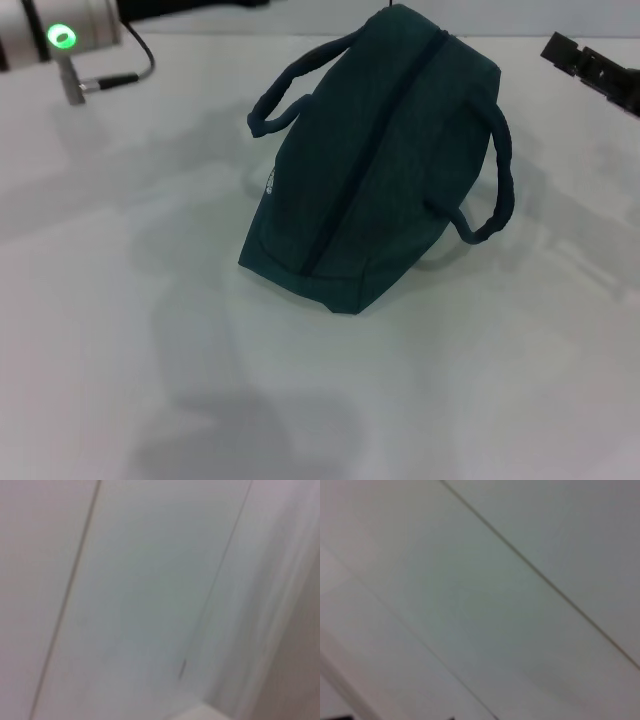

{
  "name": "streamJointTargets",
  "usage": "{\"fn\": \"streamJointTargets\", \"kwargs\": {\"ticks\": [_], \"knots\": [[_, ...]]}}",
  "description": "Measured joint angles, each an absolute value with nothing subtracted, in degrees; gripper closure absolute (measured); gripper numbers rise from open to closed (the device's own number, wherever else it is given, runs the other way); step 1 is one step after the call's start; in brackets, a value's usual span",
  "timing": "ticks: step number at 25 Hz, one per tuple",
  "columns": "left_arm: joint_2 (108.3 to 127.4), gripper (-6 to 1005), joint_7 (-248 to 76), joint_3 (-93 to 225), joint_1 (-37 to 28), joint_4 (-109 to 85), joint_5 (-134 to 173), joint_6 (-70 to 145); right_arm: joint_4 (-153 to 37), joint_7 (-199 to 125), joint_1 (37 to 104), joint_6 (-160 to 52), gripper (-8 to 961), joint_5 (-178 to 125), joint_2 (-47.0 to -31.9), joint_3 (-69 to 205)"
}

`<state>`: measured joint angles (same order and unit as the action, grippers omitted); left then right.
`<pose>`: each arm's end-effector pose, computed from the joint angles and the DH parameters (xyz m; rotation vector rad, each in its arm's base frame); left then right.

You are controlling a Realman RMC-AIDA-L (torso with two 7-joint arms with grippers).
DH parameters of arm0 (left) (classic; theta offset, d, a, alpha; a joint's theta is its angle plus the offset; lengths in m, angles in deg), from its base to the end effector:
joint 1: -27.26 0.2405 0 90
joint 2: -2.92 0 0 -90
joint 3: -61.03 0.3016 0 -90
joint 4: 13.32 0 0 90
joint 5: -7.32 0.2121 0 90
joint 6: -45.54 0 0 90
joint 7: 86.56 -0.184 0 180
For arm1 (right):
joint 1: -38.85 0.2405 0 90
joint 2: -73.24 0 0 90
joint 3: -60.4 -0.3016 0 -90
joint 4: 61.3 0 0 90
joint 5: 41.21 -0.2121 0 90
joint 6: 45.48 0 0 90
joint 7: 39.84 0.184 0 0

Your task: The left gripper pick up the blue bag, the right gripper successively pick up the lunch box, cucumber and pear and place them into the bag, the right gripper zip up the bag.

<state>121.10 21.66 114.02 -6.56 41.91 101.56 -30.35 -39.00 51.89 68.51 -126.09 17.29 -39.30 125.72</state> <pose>-0.1783 0.4441 0.0065 -2.4792 -0.7672 -0.9871 0.2583 0.4093 -0.0078 -2.2039 1.1295 1.4035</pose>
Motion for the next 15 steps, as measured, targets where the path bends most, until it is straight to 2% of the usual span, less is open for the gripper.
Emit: {"fn": "streamJointTargets", "kwargs": {"ticks": [2, 7, 11, 15], "knots": [[120.46, 301, 21.66, 112.07, -6.68, 41.96, 100.58, -31.86, -38.63, 50.36, 68.55, -127.91, 96, 17.48, -39.36, 125.89], [117.88, 219, 21.26, 107.29, -6.50, 41.39, 97.13, -42.11, -36.42, 41.60, 69.01, -136.95, 97, 19.14, -39.88, 126.38], [116.24, 219, 17.76, 106.24, -4.95, 41.41, 95.15, -52.78, -32.55, 37.02, 68.86, -139.93, 97, 24.57, -40.58, 126.40], [115.89, 219, 12.77, 106.68, -1.84, 41.43, 95.66, -61.06, -30.13, 30.16, 68.63, -143.46, 97, 30.42, -41.74, 126.49]]}}
